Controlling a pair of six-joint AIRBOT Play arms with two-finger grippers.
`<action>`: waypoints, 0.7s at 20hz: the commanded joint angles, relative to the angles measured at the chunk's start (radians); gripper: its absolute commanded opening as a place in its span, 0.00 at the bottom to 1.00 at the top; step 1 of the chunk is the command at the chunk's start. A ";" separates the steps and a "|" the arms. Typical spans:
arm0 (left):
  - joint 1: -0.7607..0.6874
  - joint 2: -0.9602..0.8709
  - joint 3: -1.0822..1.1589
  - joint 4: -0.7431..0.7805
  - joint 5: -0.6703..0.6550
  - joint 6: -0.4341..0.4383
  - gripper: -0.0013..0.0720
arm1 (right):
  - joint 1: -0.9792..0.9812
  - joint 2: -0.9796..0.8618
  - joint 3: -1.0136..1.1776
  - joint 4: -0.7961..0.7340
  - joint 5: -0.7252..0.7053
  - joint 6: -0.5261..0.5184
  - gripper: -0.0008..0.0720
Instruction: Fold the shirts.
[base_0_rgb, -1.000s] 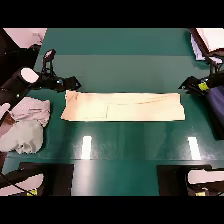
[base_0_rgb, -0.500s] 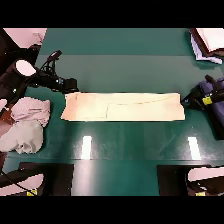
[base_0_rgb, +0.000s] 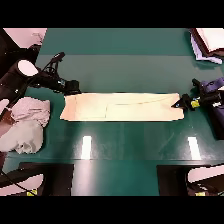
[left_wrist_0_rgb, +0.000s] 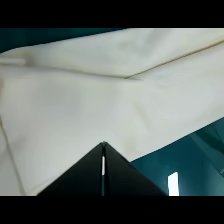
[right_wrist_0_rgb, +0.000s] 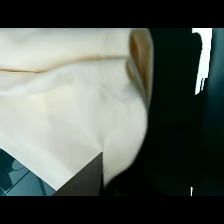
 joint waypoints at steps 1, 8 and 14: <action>-0.083 -0.043 0.024 -0.001 0.041 -0.002 0.05 | 0.004 0.070 -0.001 0.045 0.029 -0.013 0.03; -0.322 -0.390 0.322 -0.076 0.081 -0.001 0.05 | 0.130 0.276 0.234 0.047 0.171 0.178 0.03; -0.454 -0.626 0.519 -0.107 0.124 -0.008 0.05 | 0.359 0.285 0.497 0.046 0.195 0.285 0.03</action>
